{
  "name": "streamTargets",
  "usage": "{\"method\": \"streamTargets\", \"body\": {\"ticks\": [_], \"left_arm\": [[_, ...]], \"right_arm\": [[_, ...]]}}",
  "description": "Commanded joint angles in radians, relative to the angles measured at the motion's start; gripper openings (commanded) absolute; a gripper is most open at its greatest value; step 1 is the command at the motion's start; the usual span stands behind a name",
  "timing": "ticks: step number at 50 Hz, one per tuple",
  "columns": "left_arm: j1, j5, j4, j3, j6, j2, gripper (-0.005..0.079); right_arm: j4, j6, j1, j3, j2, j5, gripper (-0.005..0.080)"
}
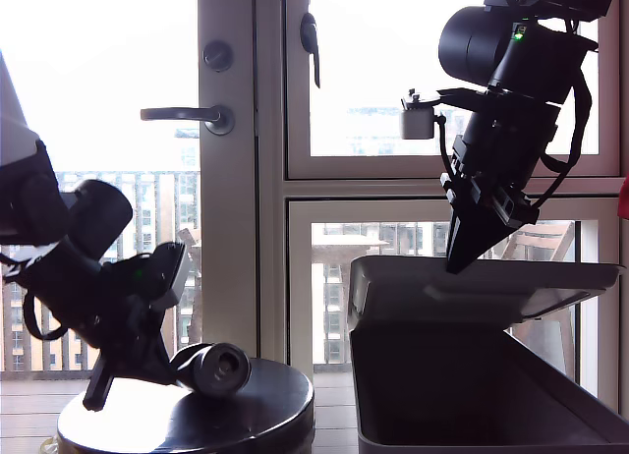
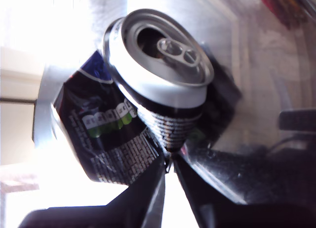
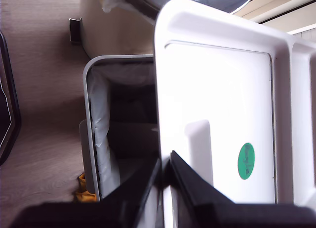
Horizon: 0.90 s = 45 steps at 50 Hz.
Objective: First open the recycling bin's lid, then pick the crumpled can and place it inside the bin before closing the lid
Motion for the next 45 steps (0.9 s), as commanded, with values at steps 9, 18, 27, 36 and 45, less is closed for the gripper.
{"method": "streamTargets", "body": {"ticks": [9,18,27,36,45], "left_arm": [[-0.01,-0.012,-0.032,-0.005,-0.005,-0.018,-0.0024],[-0.023,-0.013,-0.045,-0.005,-0.005,-0.018,-0.0024],[-0.041,-0.019,-0.046,-0.005,-0.018,-0.021,-0.0024],[-0.06,-0.02,-0.044,-0.005,-0.092,-0.03,-0.0024],[-0.073,-0.003,-0.043,-0.005,-0.227,-0.062,-0.0024]], "right_arm": [[-0.027,0.019,0.004,0.032,-0.077,-0.016,-0.0013],[-0.044,0.018,0.004,0.068,-0.111,-0.014,-0.0013],[-0.066,0.018,0.004,0.101,-0.113,0.003,-0.0013],[-0.069,0.019,0.004,0.109,-0.113,0.004,-0.0013],[-0.066,0.018,0.004,0.109,-0.113,0.004,-0.0013]]}}
